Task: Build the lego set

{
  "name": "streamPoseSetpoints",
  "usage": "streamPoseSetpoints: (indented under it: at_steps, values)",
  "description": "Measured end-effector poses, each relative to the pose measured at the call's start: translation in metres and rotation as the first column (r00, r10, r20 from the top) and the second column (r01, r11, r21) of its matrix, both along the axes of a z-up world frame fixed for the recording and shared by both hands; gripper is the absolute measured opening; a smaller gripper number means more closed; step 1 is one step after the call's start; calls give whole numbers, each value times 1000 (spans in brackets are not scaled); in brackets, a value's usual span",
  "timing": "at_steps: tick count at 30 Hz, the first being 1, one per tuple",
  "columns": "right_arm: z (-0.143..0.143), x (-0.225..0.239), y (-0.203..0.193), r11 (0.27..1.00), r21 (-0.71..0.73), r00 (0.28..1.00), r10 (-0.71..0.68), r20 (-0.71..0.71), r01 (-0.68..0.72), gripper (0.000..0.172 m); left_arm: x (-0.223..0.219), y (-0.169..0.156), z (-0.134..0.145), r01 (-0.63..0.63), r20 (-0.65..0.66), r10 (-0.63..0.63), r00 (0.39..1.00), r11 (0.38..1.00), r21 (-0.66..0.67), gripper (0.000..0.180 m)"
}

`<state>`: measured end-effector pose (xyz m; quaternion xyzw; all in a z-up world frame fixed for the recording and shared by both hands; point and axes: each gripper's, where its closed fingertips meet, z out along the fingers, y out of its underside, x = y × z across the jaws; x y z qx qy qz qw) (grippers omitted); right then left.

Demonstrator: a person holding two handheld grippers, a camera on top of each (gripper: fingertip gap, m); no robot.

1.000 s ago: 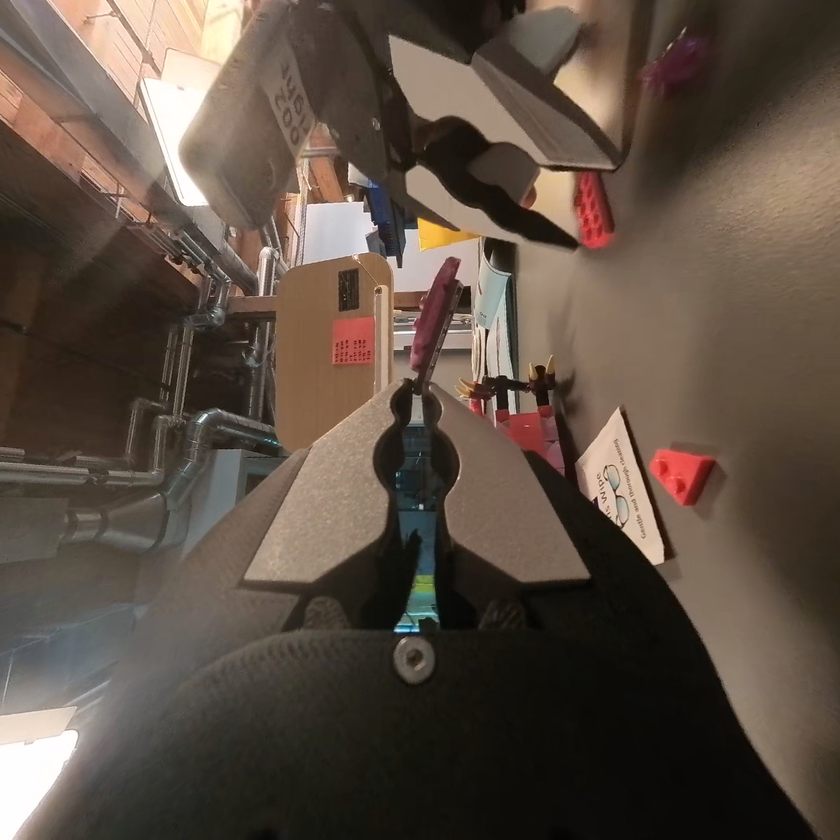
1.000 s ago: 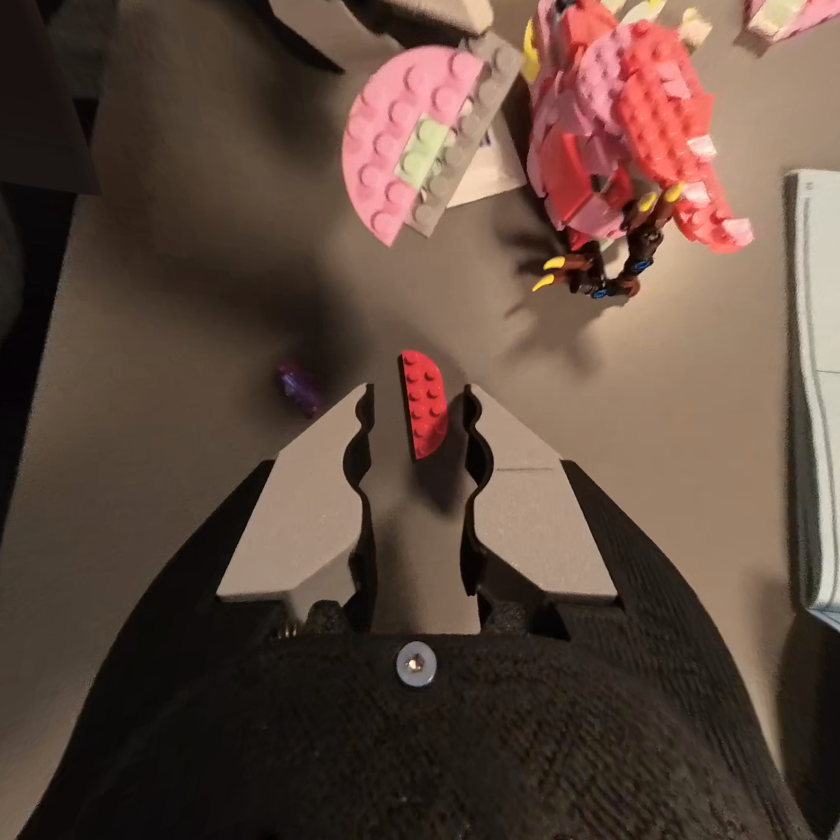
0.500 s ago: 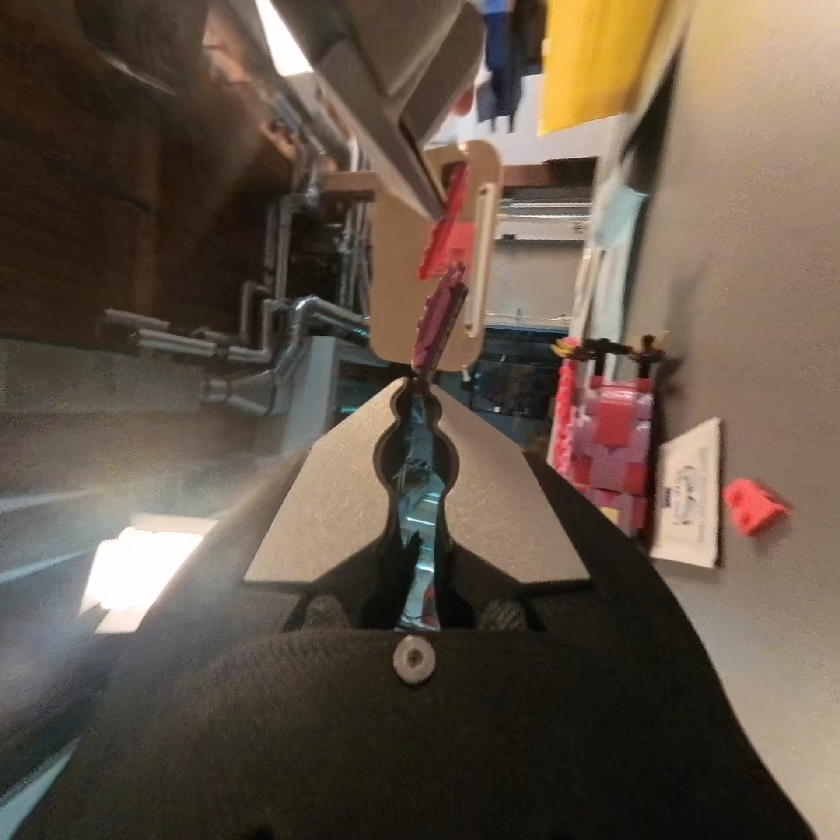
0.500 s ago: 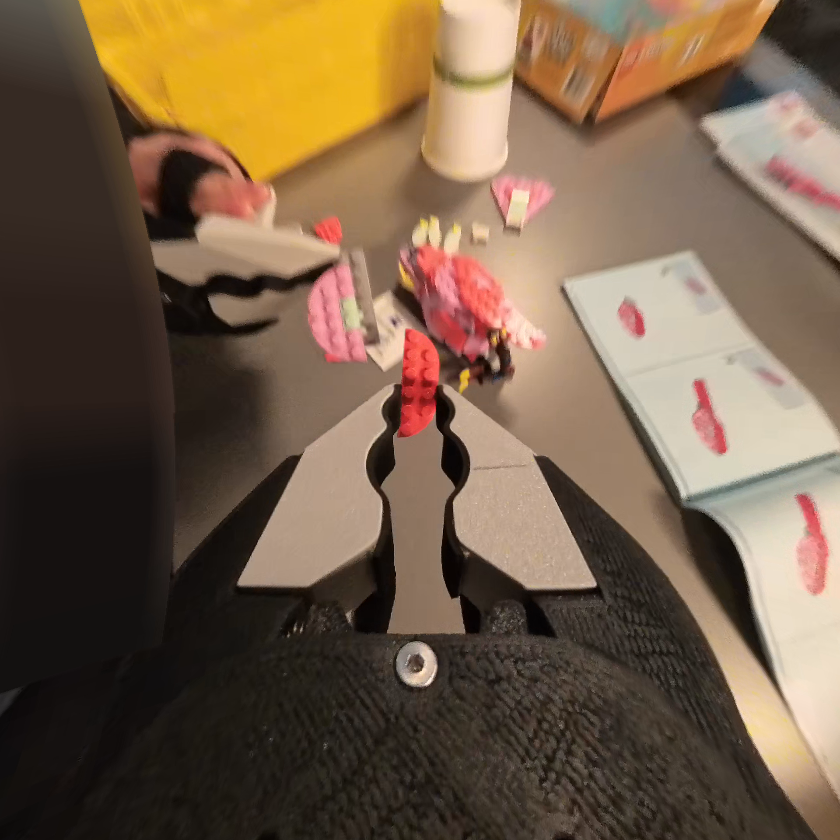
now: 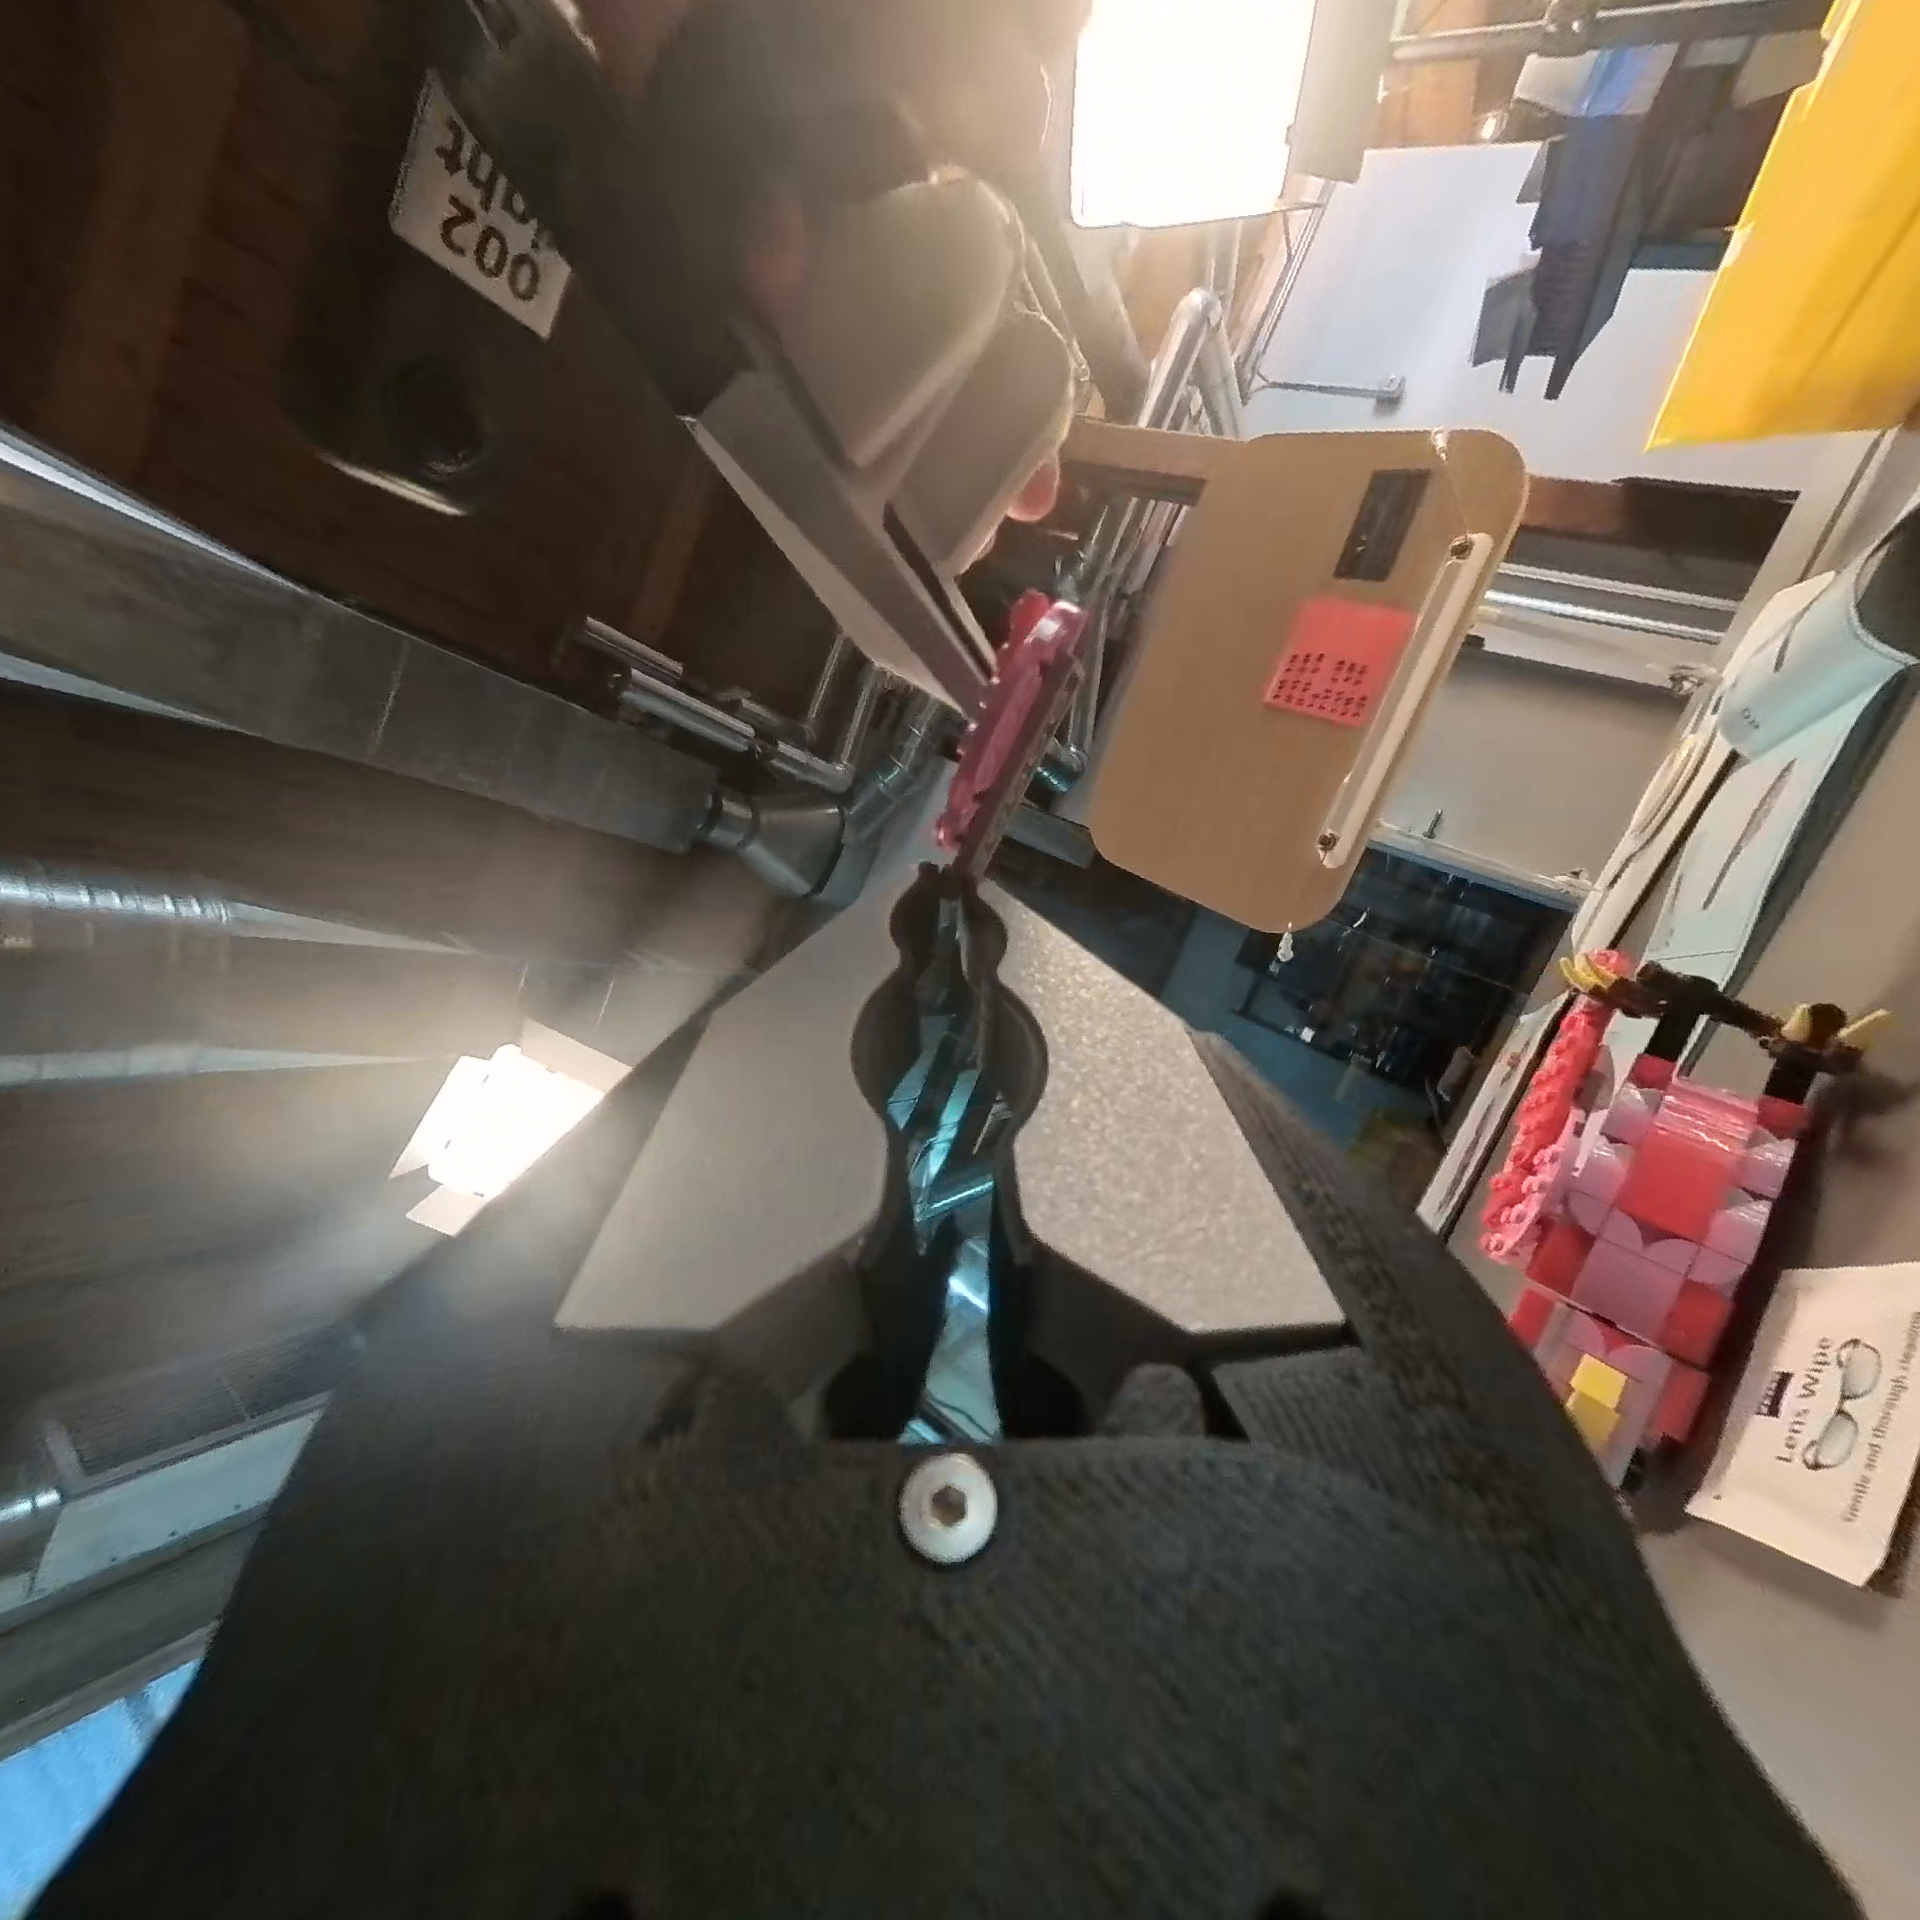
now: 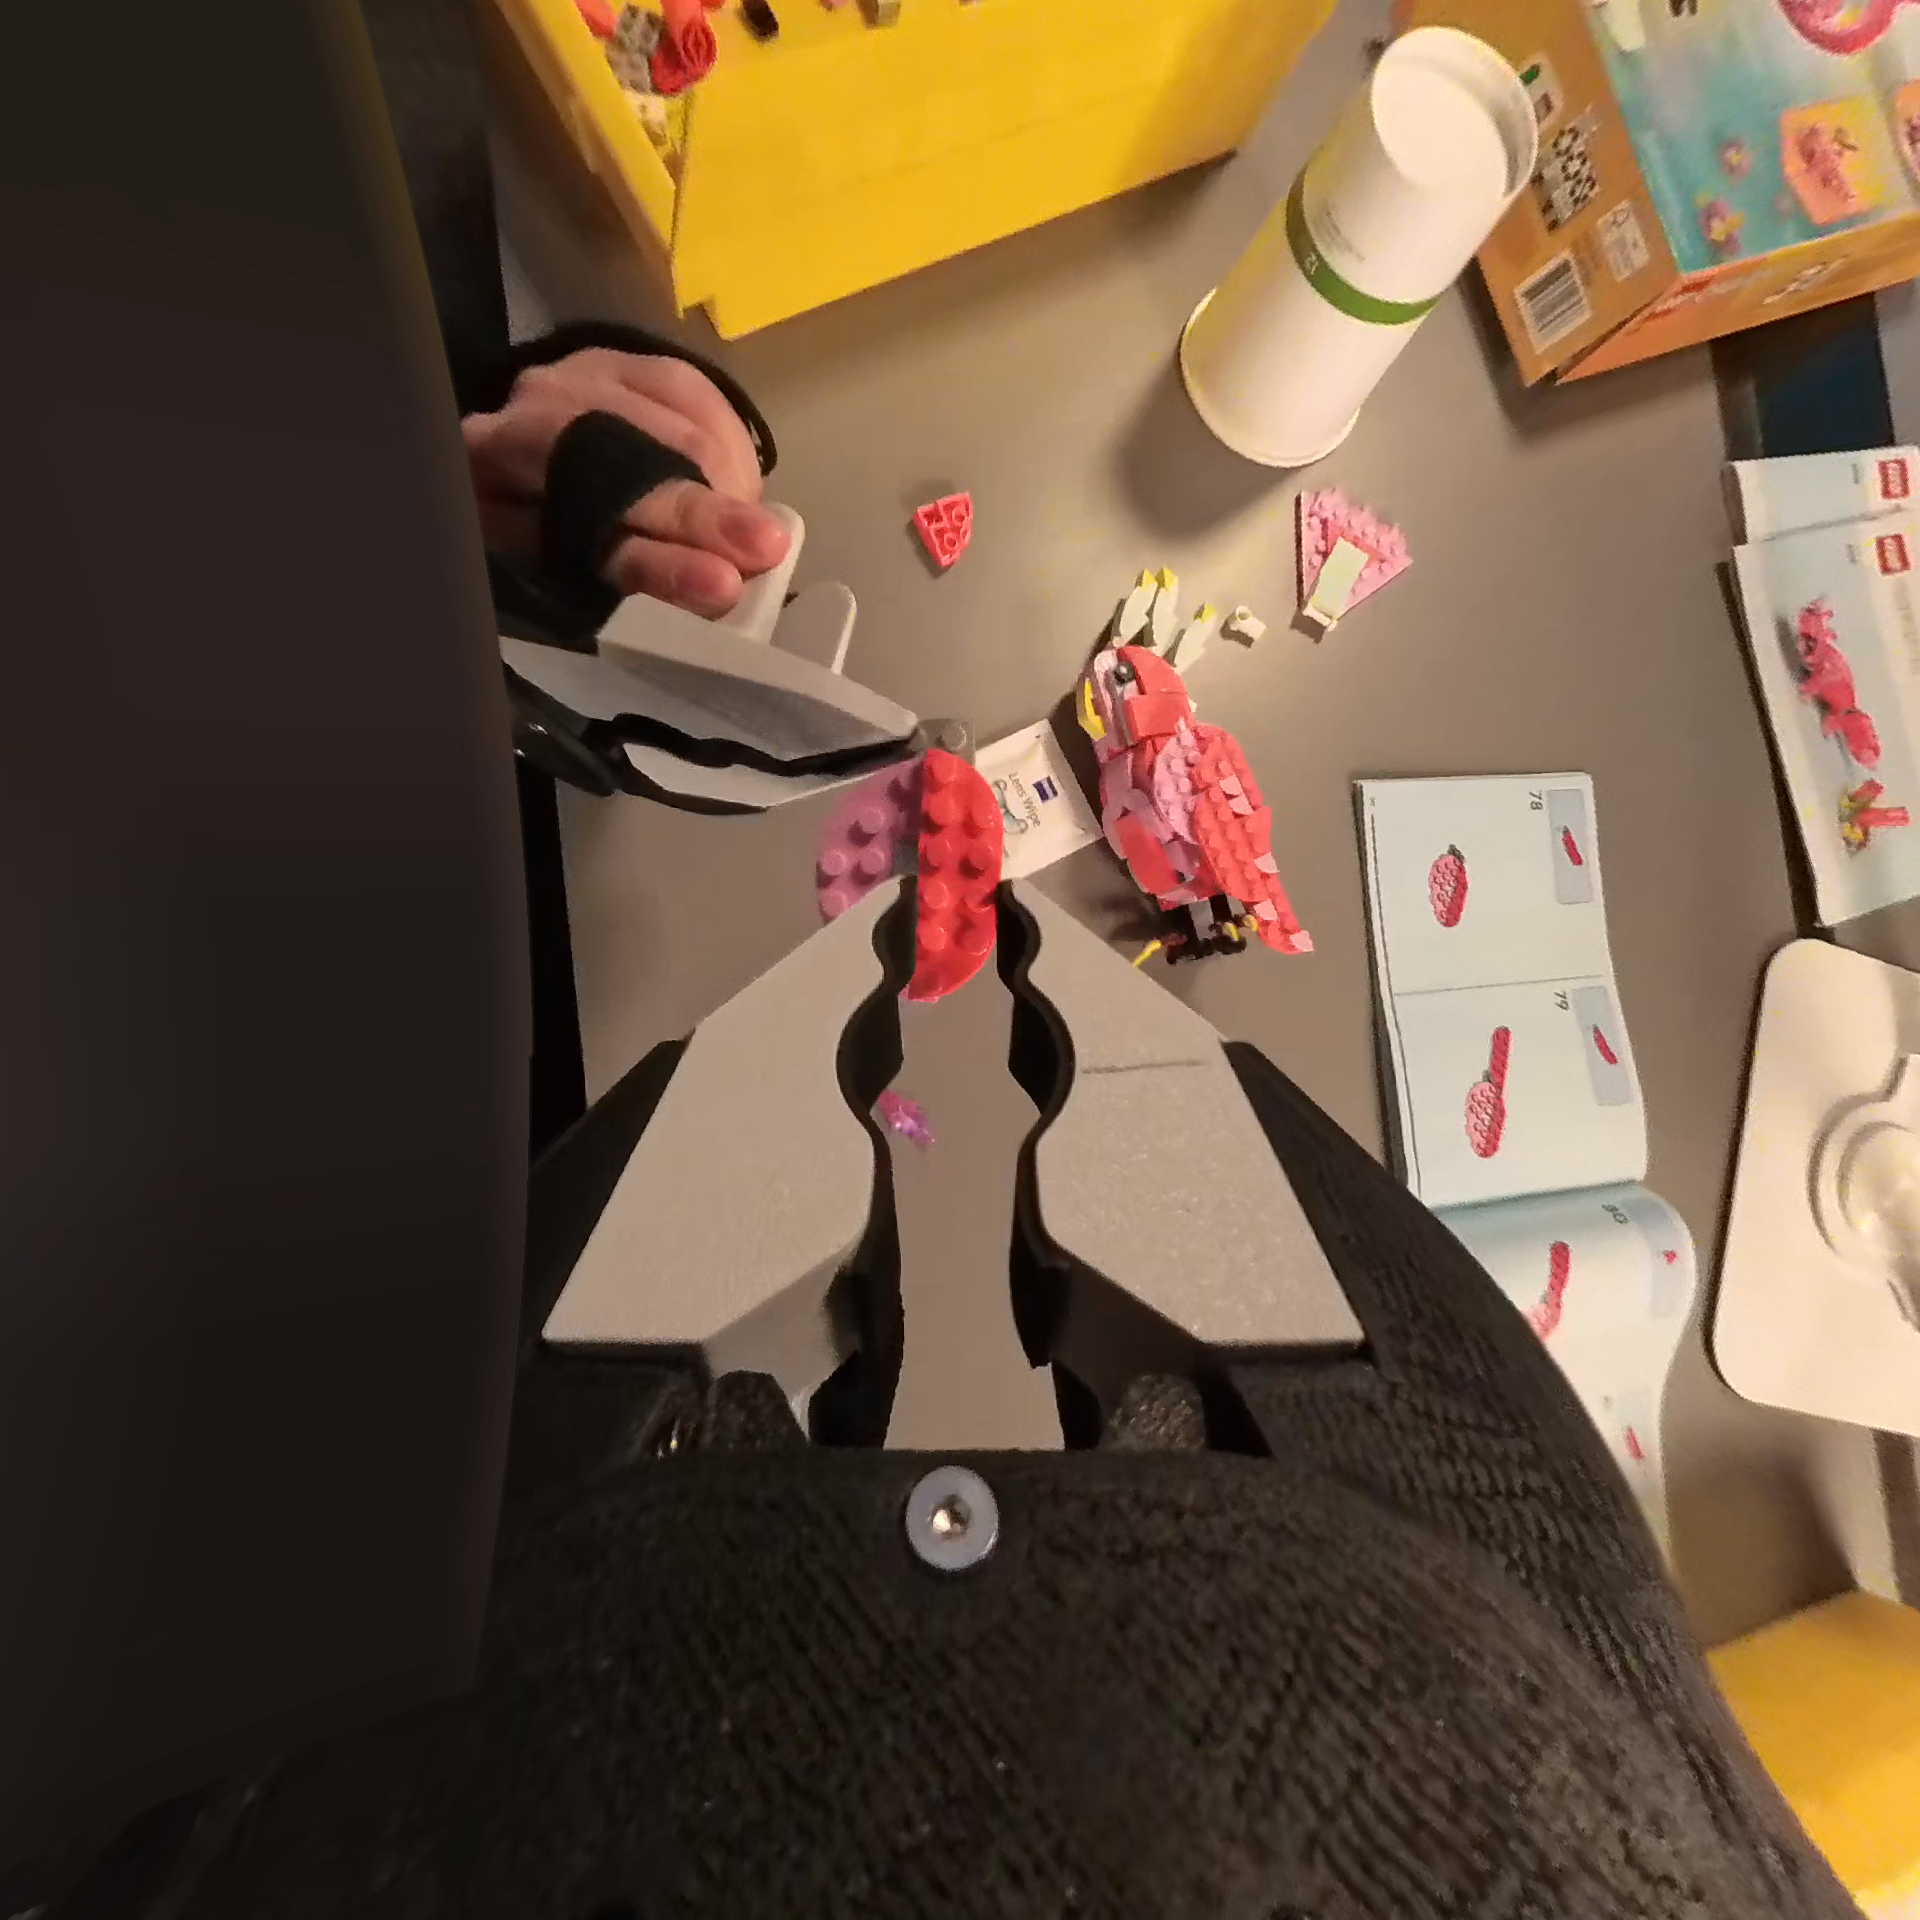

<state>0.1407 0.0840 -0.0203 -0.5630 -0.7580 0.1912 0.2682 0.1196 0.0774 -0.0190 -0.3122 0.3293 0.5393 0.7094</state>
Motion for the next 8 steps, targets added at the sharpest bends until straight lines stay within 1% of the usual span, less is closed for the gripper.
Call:
streamPoseSetpoints:
  at_steps: [2,8]
  values:
    - [0,0,0,1000,27,1000,-8,9,7,13,1,-2,1,11,4,-11,1000,1000,9,2]
    - [2,-1,-5,999,48,1000,-10,13,10,13,2,-5,3,25,16,-25,1000,999,25,1]
